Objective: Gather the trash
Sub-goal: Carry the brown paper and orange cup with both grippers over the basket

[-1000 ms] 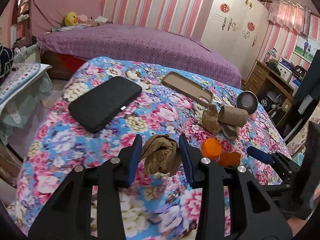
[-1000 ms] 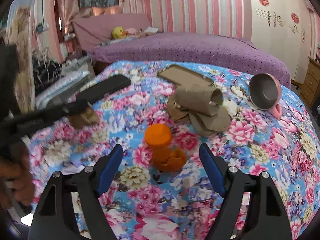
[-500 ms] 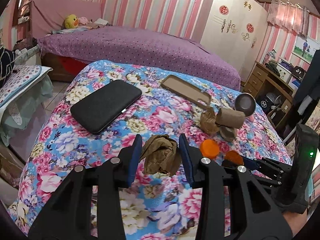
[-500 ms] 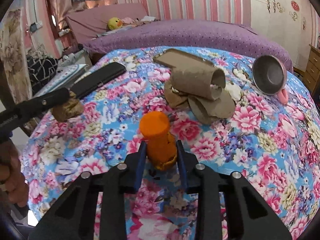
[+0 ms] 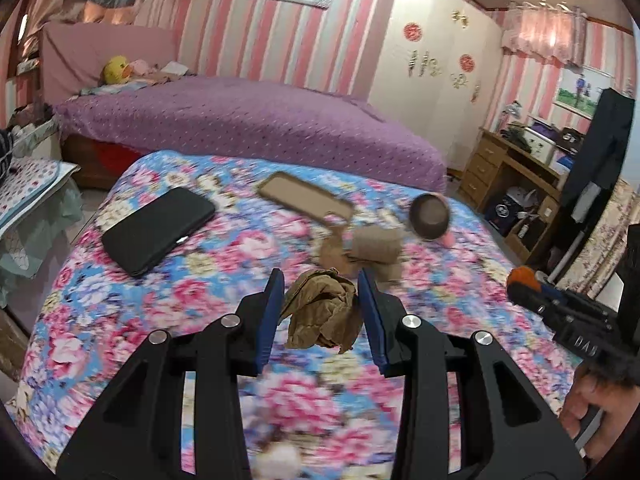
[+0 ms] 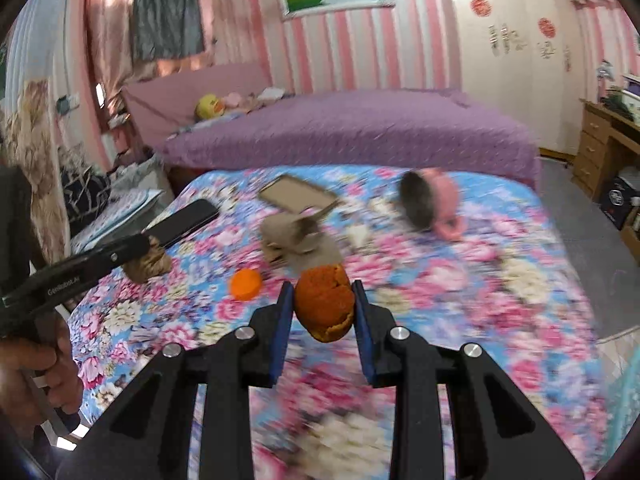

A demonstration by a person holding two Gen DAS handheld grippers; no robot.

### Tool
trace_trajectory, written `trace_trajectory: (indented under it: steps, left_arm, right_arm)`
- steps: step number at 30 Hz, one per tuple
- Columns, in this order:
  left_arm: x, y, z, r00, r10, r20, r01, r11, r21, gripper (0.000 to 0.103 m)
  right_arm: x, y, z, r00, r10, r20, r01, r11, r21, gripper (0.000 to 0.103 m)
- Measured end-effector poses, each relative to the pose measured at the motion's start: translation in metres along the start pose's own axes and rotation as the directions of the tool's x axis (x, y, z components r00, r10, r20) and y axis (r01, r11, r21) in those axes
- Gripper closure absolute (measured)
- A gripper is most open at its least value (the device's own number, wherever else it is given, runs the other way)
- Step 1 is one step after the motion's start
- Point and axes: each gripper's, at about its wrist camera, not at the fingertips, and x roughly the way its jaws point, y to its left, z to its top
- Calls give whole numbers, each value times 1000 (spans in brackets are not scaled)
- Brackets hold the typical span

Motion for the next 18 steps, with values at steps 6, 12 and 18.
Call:
trace_trajectory:
  steps: [6, 12, 18]
  left_arm:
    - [-4, -59, 1, 998, -58, 8, 58, 997, 50, 66]
    - [-7, -130, 3, 993, -120, 5, 119, 988, 99, 66]
    - [-5, -212, 5, 982, -190, -10, 189, 966, 179, 66]
  right_arm:
    - [-57, -65, 3, 993, -80, 82, 75, 995, 69, 74]
    - [-109, -124, -2, 976, -162, 144, 142, 980, 143, 74]
    - [-145, -173, -15, 962, -219, 164, 183, 961, 207, 74]
